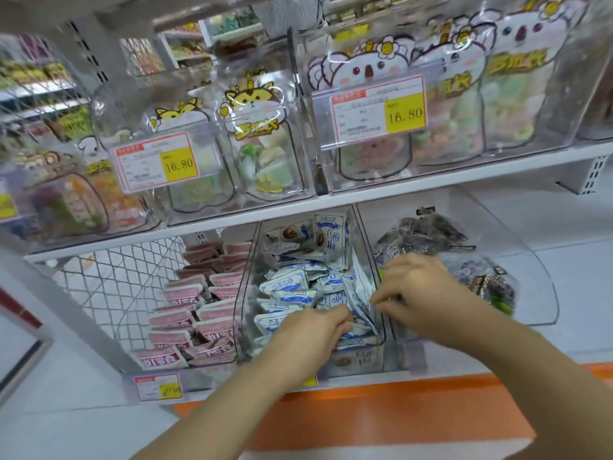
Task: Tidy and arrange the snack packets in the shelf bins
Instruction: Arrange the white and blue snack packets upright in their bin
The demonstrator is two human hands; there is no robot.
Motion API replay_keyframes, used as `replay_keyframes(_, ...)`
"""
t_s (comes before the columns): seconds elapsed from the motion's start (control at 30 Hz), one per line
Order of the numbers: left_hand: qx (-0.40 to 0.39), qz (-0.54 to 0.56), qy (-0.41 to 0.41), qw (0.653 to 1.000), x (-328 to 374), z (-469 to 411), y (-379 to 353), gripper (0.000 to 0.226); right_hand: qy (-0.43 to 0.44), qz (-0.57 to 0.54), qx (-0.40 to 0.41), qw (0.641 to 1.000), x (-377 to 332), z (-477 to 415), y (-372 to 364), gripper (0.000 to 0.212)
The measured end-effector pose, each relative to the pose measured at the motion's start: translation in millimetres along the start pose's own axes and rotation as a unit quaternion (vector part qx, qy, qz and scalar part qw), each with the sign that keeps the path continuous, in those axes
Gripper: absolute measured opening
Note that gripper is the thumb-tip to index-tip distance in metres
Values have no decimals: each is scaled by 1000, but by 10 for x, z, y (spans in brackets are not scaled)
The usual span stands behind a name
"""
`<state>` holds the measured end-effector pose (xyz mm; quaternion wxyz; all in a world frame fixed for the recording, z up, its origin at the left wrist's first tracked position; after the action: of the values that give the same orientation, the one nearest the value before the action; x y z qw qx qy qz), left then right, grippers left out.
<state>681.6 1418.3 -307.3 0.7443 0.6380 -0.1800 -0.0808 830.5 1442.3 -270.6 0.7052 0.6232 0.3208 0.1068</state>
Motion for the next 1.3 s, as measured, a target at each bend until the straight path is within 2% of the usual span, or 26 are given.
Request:
replay_keyframes(0.1,-30,33,-3,999,23,4,-121,20,-11,-51,25,998,127,-28,20,22)
replay_keyframes(0.2,-104,100,-9,989,41,20,-212,14,-15,-85,19,996,135,-73,-32,22)
replay_keyframes(0.27,-155,115,-16,981,97,48,-232,21,-23,-94,22,995,137,-90,-34,22)
replay_keyframes(0.33,-182,84,-32,979,132,68,-201,34,-29,-100,19,994,137,-105,-35,23)
replay_keyframes(0.43,-145,77,-47,985,88,27,-1,34,-29,-111,18,993,142,-111,-38,23)
replay_keyframes(0.57,-51,87,18,995,-139,-97,247,27,-18,-108,8,994,100,-131,-60,23)
replay_keyframes(0.63,-38,42,25,998,-150,-138,267,23,-15,-105,6,994,74,-144,-58,23)
replay_keyframes(0.8,-14,-29,49,998,-150,-244,265,33,-19,-88,18,996,70,-158,-37,26)
replay_keyframes(0.93,17,-56,60,997,-189,-313,282,13,10,-32,-8,999,-43,-206,-110,35)
replay_keyframes(1.0,62,3,62,996,-216,-251,327,11,15,-5,-28,999,-99,-241,-183,41)
replay_keyframes(1.07,128,122,82,981,-285,-110,423,9,14,32,-43,998,-136,-292,-264,43)
replay_keyframes(1.13,173,265,115,942,-370,61,493,9,5,73,-65,995,-166,-341,-317,39)
replay_keyframes(1.2,198,400,119,887,-445,212,503,10,3,111,-76,991,-161,-400,-352,28)
replay_keyframes(1.3,205,510,88,831,-485,395,483,5,31,124,-42,991,-154,-431,-286,16)
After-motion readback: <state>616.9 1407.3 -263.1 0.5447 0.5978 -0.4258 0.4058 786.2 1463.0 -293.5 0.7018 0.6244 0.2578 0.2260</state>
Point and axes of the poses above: each hand's wrist, its own z-axis away from the middle knuckle, its own y-axis out of the back of the hand, x = y × z, the point moved 5 cm from there along -z, towards the middle knuckle, and after that the axes turned 7 degrees about -x, right-handed, at the moved point
